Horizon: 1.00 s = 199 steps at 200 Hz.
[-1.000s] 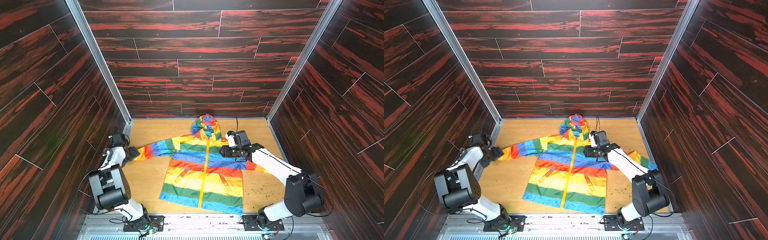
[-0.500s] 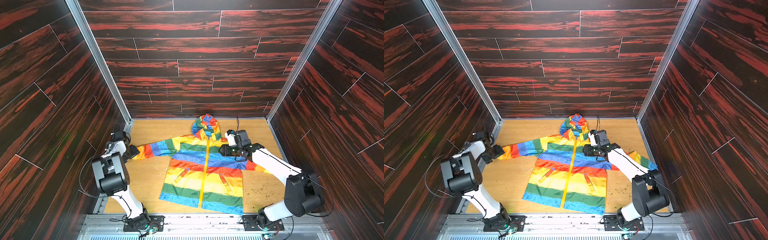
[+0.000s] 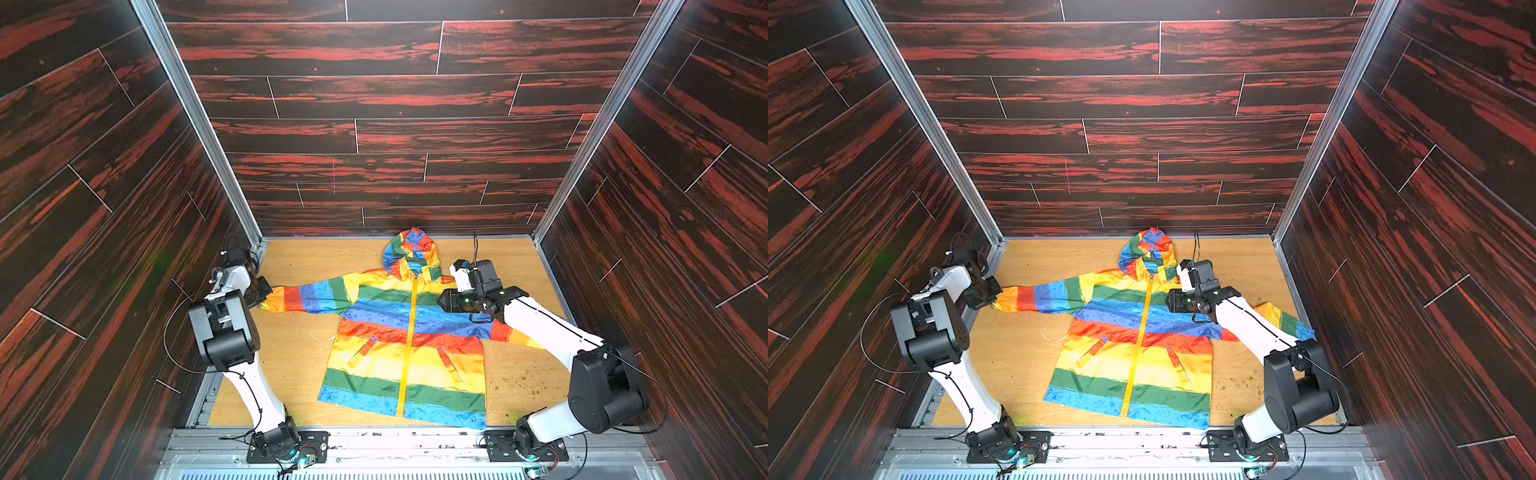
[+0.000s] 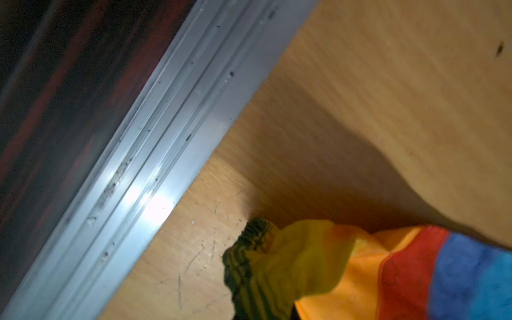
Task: Unzip the jacket
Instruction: Flatten out the jacket at the center of the board.
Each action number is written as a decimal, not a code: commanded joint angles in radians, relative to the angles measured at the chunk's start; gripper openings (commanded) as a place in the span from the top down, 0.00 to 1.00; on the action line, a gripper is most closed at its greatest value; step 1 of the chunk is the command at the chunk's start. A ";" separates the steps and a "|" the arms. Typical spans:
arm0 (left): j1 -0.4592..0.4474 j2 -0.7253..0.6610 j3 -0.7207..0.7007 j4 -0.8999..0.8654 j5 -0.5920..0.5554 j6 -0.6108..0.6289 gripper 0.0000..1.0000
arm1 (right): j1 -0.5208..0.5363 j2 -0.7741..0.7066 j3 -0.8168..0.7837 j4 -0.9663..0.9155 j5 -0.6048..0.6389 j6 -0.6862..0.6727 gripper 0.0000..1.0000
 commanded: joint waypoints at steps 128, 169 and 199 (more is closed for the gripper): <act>0.004 0.076 0.379 -0.489 -0.244 -0.040 0.51 | 0.002 0.067 0.063 -0.047 0.004 0.009 0.47; 0.002 0.200 0.748 -0.592 -0.310 -0.047 0.03 | 0.006 0.043 0.058 -0.054 0.042 0.014 0.47; -0.012 0.060 0.592 -0.491 -0.268 -0.020 0.03 | 0.004 0.037 0.052 -0.059 0.152 0.097 0.47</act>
